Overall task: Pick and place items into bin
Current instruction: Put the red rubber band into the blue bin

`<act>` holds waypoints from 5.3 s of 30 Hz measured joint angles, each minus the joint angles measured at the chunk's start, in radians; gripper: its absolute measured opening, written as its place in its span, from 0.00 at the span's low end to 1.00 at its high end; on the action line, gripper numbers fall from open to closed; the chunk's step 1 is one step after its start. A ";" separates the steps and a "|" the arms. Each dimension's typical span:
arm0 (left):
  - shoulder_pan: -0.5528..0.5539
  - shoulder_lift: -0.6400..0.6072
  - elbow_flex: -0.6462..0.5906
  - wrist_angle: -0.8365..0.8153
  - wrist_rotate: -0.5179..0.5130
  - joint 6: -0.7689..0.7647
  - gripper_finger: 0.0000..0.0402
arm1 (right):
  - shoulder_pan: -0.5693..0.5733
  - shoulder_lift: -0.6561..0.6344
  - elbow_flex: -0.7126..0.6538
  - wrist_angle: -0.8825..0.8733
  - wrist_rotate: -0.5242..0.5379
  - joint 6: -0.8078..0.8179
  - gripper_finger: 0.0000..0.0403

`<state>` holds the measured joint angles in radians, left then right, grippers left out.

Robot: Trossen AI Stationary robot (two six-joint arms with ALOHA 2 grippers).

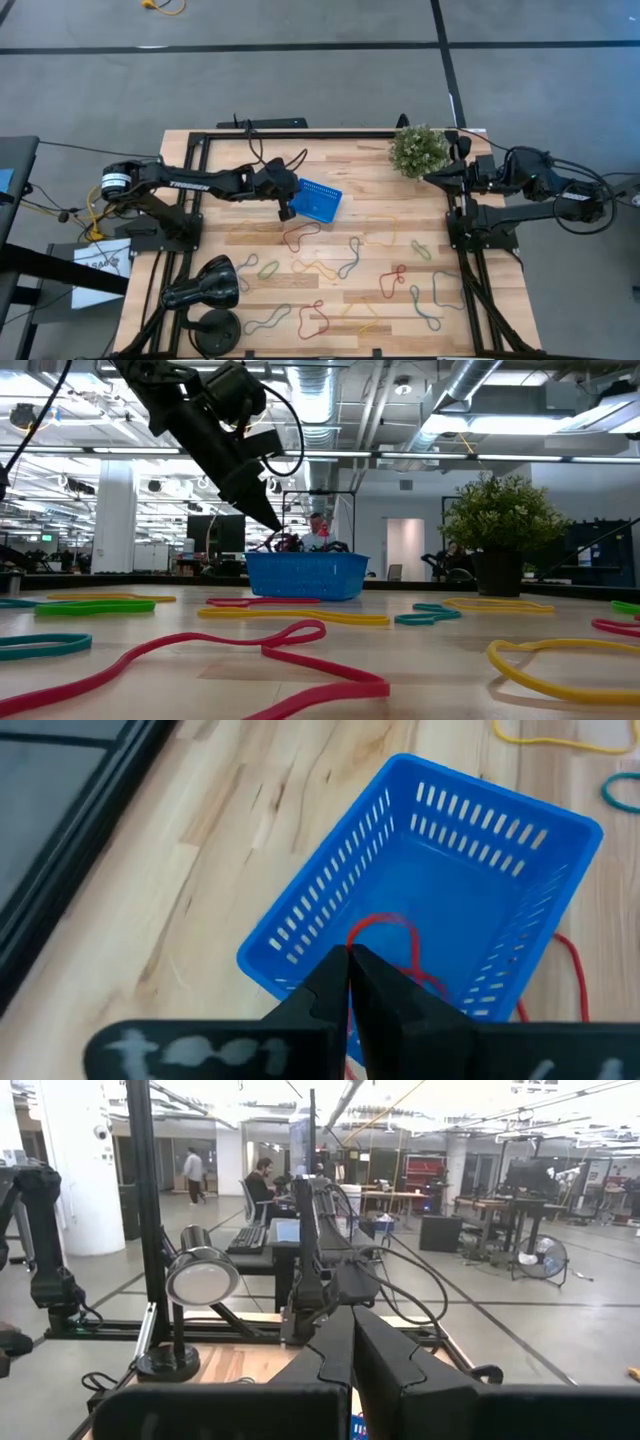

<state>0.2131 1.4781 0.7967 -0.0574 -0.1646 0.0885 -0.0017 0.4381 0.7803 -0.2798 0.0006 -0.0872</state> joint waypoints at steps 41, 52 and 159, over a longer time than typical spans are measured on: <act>-0.187 -0.039 0.230 -0.518 0.161 -0.013 0.22 | 0.000 0.041 0.000 -0.004 0.004 -0.002 0.00; -0.305 -0.037 0.229 -0.608 0.172 -0.059 0.22 | 0.000 0.042 0.000 -0.064 0.003 0.000 0.00; -0.340 0.208 -0.079 -0.039 0.258 0.024 0.05 | 0.111 0.693 0.000 0.206 0.025 -0.028 0.35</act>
<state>-0.1268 1.6859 0.7174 -0.0964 0.0934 0.1120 0.1089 1.1313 0.7807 -0.0735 0.0257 -0.1154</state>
